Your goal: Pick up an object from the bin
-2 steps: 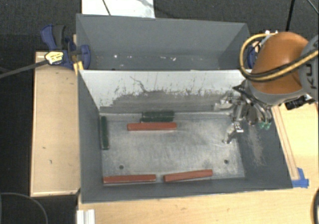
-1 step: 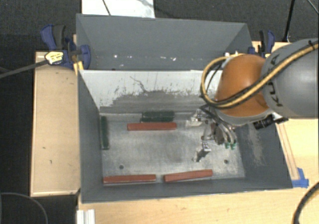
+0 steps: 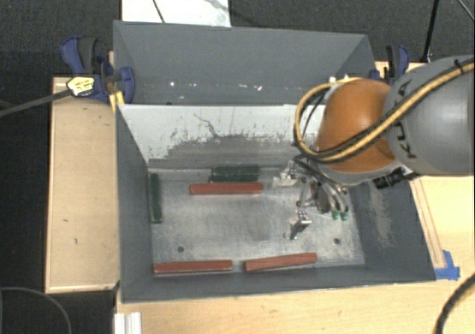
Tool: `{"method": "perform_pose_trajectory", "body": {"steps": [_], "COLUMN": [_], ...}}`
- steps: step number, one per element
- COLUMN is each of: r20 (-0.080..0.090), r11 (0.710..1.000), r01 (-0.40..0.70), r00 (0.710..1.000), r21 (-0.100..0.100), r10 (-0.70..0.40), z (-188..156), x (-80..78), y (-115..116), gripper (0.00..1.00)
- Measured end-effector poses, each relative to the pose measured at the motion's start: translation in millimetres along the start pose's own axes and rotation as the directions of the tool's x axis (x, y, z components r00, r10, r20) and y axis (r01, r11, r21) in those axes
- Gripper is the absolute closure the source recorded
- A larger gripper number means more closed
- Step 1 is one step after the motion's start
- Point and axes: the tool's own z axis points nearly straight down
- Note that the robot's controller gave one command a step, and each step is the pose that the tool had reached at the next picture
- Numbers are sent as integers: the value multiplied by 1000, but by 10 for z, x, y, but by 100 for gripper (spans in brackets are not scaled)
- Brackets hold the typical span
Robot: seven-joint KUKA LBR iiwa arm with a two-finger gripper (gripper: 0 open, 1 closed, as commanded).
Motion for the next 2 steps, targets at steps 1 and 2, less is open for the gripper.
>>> {"method": "perform_pose_trajectory", "body": {"steps": [1,2], "r20": [15,8], "r11": [999,999], "r01": [42,51], "r00": [999,999], "r21": [1,-3], "r10": [-42,-51], "z": [537,515], "x": [-357,-315], "y": [563,554], "gripper": [0,100]}}
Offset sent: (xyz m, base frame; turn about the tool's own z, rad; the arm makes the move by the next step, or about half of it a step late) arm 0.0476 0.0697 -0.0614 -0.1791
